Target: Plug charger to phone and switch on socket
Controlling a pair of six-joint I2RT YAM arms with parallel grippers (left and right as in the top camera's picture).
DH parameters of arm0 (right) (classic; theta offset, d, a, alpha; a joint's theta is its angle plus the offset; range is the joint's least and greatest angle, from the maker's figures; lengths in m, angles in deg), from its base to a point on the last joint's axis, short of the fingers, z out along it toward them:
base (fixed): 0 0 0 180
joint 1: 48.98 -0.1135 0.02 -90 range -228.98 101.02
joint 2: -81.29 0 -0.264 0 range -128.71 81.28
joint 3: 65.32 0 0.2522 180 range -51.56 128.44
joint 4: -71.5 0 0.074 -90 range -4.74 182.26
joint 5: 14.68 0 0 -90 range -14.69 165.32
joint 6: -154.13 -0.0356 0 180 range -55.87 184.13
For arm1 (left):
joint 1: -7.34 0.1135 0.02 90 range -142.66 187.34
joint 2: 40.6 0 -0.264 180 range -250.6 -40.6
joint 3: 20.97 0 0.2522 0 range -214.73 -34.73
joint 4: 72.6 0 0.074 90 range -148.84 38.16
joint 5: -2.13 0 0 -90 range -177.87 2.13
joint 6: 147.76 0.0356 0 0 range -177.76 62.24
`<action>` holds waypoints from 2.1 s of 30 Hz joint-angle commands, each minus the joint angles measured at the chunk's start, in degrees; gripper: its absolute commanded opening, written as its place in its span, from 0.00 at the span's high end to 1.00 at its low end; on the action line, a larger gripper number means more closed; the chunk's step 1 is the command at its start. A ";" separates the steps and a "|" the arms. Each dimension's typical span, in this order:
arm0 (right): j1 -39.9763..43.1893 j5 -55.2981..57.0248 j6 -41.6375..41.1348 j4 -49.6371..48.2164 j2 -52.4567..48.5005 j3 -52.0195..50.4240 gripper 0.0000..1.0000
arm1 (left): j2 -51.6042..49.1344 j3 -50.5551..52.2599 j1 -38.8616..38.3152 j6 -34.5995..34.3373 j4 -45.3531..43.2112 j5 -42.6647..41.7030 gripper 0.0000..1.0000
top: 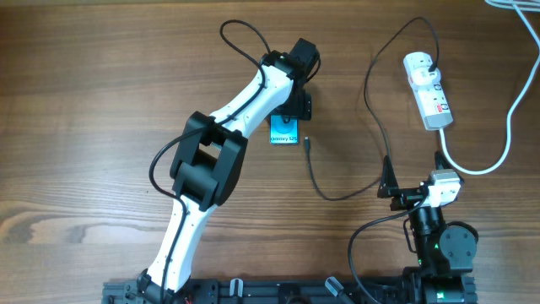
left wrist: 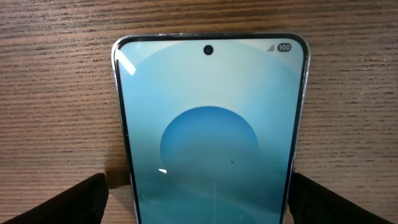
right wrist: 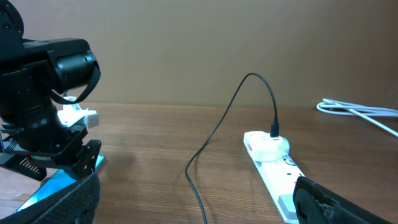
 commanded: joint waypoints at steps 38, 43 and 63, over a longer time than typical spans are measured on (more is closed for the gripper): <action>-0.22 0.76 -0.13 -0.17 0.24 -0.07 0.00 | 4.39 -0.15 -0.24 -0.76 5.42 -3.65 0.28; -0.22 0.79 -0.13 -0.17 0.24 -0.07 0.00 | 5.11 -0.15 0.63 -0.76 6.05 -7.67 0.28; -0.22 0.79 -0.13 -0.15 0.24 -0.07 0.00 | 3.87 4.42 0.48 -0.79 2.84 -6.73 0.22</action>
